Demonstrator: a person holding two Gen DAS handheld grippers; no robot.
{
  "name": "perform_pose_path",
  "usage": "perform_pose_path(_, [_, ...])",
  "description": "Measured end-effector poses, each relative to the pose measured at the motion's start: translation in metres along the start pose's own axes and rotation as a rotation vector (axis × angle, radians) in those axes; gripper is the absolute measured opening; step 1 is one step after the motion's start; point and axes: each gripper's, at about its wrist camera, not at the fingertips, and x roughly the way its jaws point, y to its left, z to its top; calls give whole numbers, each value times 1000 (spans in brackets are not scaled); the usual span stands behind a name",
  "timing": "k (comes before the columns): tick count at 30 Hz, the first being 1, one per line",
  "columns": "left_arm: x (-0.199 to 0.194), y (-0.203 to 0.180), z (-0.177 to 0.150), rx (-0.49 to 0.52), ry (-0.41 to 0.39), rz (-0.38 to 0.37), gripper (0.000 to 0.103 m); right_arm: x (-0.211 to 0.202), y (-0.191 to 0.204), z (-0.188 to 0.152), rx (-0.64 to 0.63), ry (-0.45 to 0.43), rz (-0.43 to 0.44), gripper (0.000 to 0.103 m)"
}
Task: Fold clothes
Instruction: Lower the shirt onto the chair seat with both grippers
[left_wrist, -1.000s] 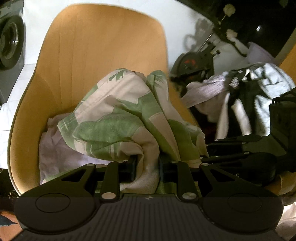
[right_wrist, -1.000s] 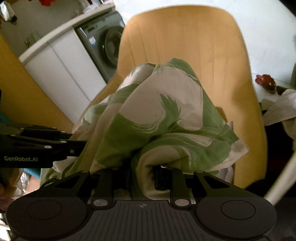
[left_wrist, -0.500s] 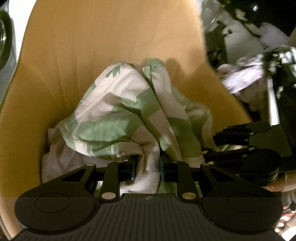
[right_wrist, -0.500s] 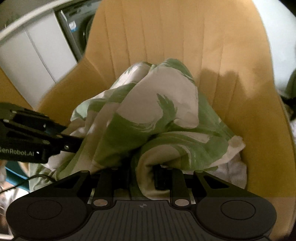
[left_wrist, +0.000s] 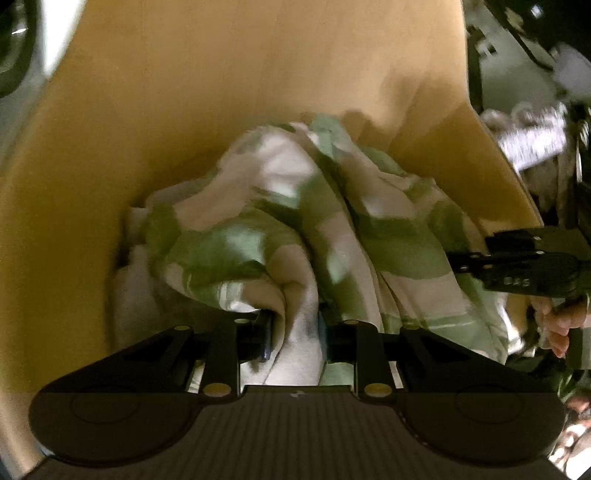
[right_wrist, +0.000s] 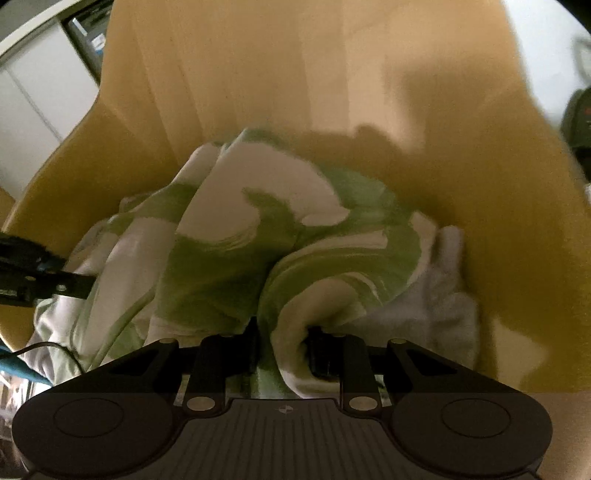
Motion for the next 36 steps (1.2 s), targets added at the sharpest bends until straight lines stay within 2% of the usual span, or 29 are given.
perform_pose_path(3, [-17, 15, -8, -86, -30, 20, 24, -16, -15, 0, 30, -13, -60, 21])
perform_pose_path(7, [-19, 27, -19, -146, -27, 49, 24, -15, -34, -4, 8, 31, -134, 21])
perform_pose_path(11, [1, 37, -19, -137, 6, 104, 25, 10, -31, -10, -36, 83, -181, 21])
perform_pose_path(14, [21, 27, -14, -22, 54, 161, 29, 27, -25, -11, -30, 96, -214, 23])
perform_pose_path(16, [28, 23, -14, 12, 85, 183, 31, 28, -20, -13, -32, 86, -231, 25])
perform_pose_path(17, [29, 22, -14, 14, 94, 181, 31, 25, -18, -14, -33, 76, -239, 29])
perform_pose_path(18, [27, 20, -16, 13, 103, 177, 32, 19, -18, -16, -29, 65, -246, 41])
perform_pose_path(19, [23, 19, -19, 8, 106, 171, 32, 14, -17, -18, -24, 54, -253, 42])
perform_pose_path(23, [-2, 17, -29, -9, 97, 125, 41, -34, -22, -28, 59, -5, -167, 49])
perform_pose_path(25, [-18, 13, -38, -4, 93, 97, 47, -62, -25, -40, 101, -24, -119, 49])
perform_pose_path(27, [-22, 10, -47, 18, 107, 90, 49, -74, -18, -50, 106, -12, -96, 49])
perform_pose_path(30, [-24, 4, -62, 55, 136, 90, 49, -91, -3, -80, 60, 38, -104, 49])
perform_pose_path(33, [-16, -4, -66, 110, 154, 118, 49, -89, 0, -100, 87, 90, -104, 49])
perform_pose_path(36, [-8, -11, -67, 154, 154, 155, 48, -86, 5, -107, 93, 87, -137, 48])
